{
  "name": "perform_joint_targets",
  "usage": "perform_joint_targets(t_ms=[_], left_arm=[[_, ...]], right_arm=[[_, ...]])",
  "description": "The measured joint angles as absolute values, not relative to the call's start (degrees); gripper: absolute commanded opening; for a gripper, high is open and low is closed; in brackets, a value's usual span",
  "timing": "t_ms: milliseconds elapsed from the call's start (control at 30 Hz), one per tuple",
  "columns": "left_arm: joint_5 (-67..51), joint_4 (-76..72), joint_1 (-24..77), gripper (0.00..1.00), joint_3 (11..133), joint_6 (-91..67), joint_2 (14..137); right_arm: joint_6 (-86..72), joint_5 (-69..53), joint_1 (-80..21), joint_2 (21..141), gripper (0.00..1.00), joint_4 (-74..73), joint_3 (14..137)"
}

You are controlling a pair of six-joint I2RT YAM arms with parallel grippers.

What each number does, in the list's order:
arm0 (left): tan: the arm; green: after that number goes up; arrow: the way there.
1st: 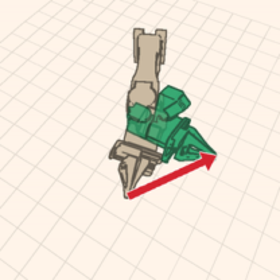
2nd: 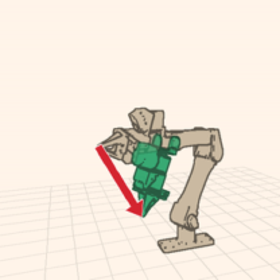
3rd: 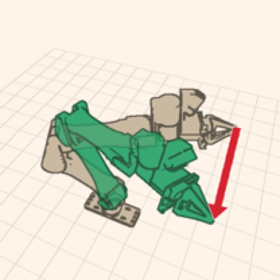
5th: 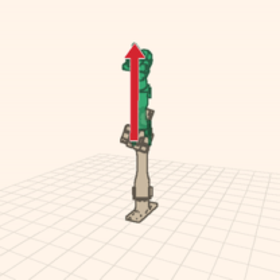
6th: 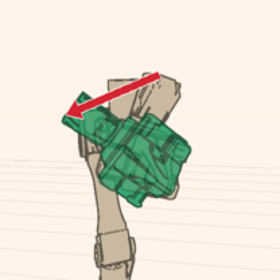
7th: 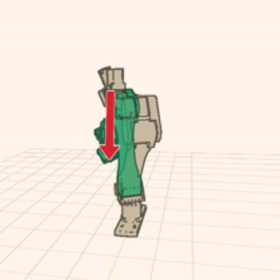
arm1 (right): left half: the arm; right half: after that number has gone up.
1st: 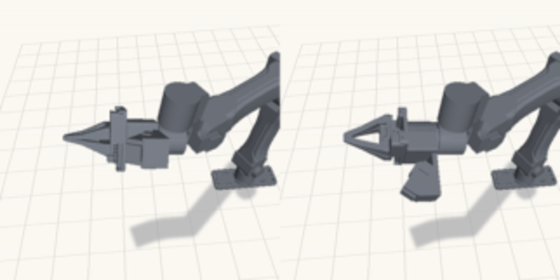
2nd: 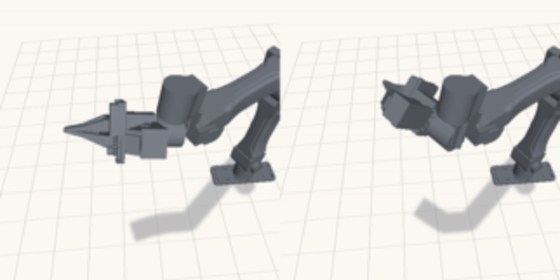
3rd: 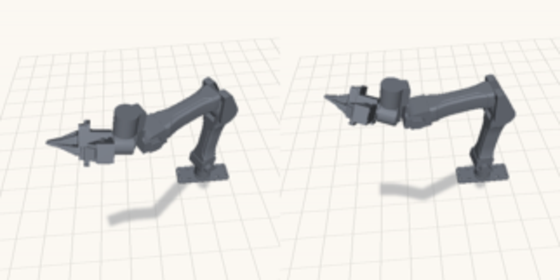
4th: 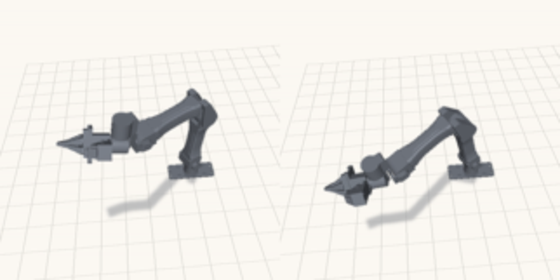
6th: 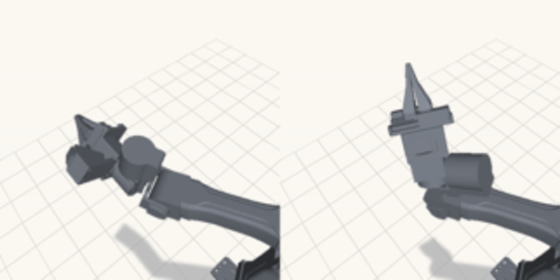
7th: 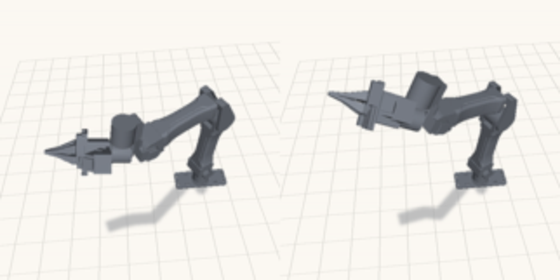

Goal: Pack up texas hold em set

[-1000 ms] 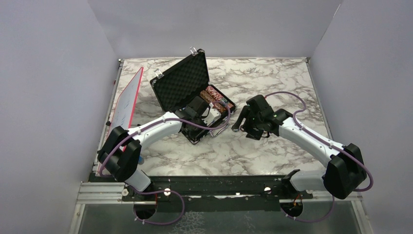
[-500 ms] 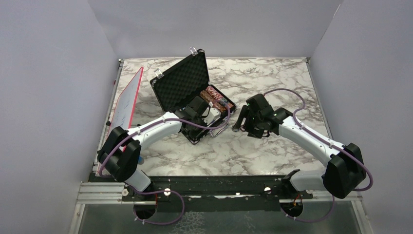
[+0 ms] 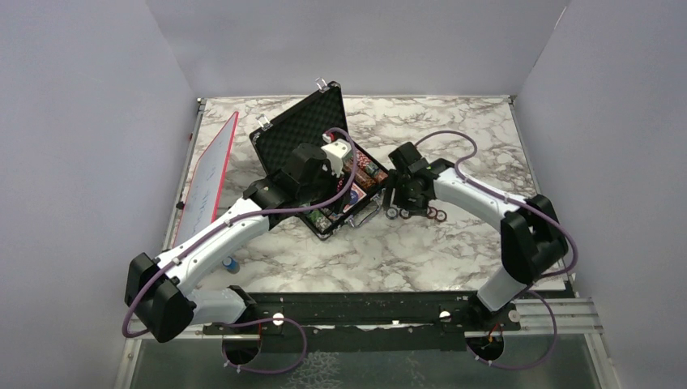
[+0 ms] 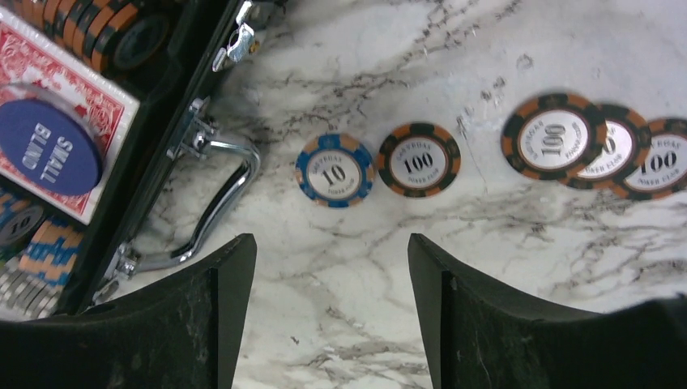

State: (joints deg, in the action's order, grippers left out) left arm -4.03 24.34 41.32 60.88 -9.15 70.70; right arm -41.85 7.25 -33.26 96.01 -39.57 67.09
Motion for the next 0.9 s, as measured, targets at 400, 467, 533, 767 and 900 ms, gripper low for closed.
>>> perform_joint_targets(t_ms=[400,467,533,767,900], left_arm=[[-4.27,19.27,41.32,0.73,57.01,-19.73,68.82],[-4.27,18.85,41.32,0.73,57.01,-19.88,68.82],[-4.29,18.46,41.32,0.73,57.01,-19.86,68.82],[-4.12,18.02,41.32,0.97,57.04,-19.51,69.45],[-2.81,17.98,41.32,0.99,57.01,-19.99,69.65]], right_arm=[[-39.92,8.75,-33.26,107.15,0.57,-40.27,72.86],[-39.79,8.78,-33.26,107.87,0.49,-40.38,72.88],[-39.51,8.73,-33.26,108.09,0.44,-40.47,73.08],[-39.55,8.73,-33.26,108.47,0.31,-40.58,73.56],[-39.9,8.75,-33.26,107.98,0.31,-40.45,73.43]])
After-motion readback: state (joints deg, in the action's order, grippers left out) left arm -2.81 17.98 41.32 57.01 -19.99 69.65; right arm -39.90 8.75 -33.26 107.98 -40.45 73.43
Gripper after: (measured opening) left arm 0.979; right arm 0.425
